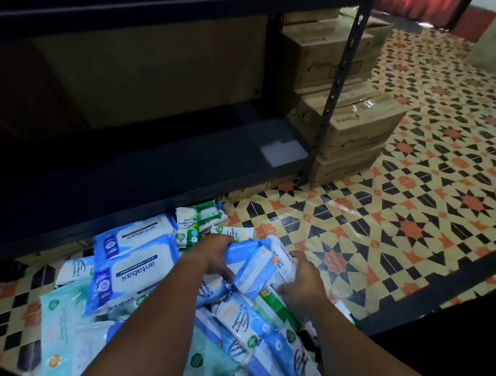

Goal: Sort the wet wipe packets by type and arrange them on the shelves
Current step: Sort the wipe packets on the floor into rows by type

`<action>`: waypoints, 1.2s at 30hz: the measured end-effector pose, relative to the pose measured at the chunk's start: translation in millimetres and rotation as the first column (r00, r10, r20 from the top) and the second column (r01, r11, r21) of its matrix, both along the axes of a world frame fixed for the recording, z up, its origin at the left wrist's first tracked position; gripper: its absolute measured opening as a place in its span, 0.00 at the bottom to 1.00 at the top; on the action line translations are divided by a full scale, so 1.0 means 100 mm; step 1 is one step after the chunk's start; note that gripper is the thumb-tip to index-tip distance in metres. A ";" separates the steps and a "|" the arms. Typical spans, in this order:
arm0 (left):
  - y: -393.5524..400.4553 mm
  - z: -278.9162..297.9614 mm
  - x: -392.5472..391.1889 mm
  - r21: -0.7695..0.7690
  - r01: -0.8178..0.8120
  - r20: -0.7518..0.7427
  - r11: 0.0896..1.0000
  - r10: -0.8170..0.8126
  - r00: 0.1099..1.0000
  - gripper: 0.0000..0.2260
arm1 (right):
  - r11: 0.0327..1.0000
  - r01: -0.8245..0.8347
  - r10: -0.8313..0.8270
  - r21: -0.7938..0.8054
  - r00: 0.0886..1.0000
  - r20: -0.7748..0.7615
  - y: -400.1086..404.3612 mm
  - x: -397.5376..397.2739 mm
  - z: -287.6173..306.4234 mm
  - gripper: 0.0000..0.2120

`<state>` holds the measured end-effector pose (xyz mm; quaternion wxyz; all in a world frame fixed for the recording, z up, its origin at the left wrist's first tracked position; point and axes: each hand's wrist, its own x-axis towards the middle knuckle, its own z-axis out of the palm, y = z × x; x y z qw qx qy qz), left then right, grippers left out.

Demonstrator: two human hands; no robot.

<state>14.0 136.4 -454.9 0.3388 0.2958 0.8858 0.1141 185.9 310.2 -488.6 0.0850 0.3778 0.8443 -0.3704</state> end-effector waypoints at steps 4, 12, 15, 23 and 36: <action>-0.05 0.16 0.12 0.072 -0.029 -0.035 0.997 0.031 0.999 0.31 | 0.997 0.082 -0.080 0.016 0.995 -0.065 0.02 0.04 0.09 0.28; 0.03 0.51 0.27 0.364 0.033 -0.367 0.931 0.111 0.924 0.24 | 0.963 0.261 -0.247 0.068 0.955 -0.166 0.13 0.04 0.49 0.16; 0.16 0.55 0.34 0.377 0.094 -0.456 0.922 0.096 0.885 0.27 | 0.941 0.337 -0.330 0.017 0.929 -0.165 0.23 -0.03 0.65 0.15; 0.46 0.35 0.45 0.245 0.291 -0.745 0.925 -0.013 0.667 0.28 | 0.893 0.450 -0.445 0.027 0.889 -0.107 0.78 -0.38 0.85 0.17; 0.82 -0.12 0.10 0.095 0.275 -0.666 0.957 -0.144 0.732 0.40 | 0.891 0.381 -0.356 0.247 0.924 -0.141 1.32 -0.87 0.64 0.32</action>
